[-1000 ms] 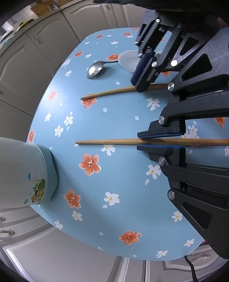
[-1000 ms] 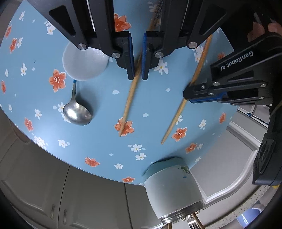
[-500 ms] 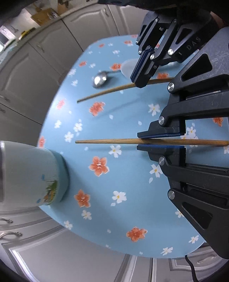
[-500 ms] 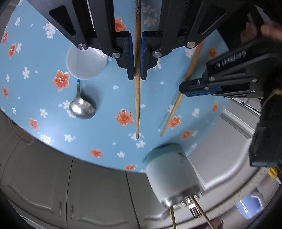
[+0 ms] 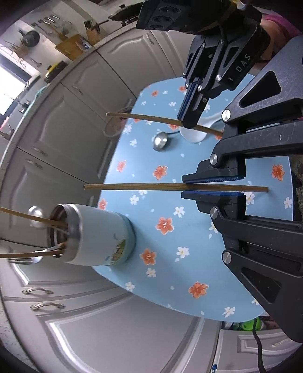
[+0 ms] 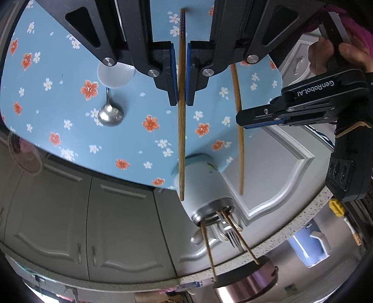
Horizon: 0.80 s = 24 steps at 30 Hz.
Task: Organize utensils
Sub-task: 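Lift both chopsticks upright off the table with both tools, then carry the held chopsticks toward the insulated jar with both tools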
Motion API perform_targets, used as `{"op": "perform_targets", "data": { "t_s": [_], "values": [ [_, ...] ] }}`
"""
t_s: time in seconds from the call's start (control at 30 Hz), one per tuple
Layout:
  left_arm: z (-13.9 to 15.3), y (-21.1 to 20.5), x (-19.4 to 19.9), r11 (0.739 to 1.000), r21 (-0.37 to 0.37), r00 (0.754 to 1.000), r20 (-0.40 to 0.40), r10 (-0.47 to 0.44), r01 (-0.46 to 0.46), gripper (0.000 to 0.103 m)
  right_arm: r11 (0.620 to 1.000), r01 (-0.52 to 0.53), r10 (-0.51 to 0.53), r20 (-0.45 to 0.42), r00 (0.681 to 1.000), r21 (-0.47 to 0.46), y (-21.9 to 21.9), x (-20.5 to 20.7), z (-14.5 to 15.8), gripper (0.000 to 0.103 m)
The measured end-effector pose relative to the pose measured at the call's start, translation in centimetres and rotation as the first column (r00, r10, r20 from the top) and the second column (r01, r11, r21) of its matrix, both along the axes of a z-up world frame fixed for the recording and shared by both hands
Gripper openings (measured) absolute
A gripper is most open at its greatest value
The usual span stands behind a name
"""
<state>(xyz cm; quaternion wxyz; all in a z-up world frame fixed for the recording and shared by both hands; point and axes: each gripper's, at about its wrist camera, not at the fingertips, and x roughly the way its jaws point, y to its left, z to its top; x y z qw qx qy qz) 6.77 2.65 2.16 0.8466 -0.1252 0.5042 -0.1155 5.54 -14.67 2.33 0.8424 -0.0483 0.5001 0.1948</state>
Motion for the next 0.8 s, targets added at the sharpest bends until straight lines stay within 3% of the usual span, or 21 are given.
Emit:
{"op": "perform_targets", "data": {
  "t_s": [0.8],
  "values": [
    [6.7,2.9,-0.1,0.998,-0.034,0.985,0.165,0.06,-0.056,0.003,0.999,-0.045,0.047,0.088,0.995,-0.03,2.1,1.0,4.5,0.006]
  ]
}}
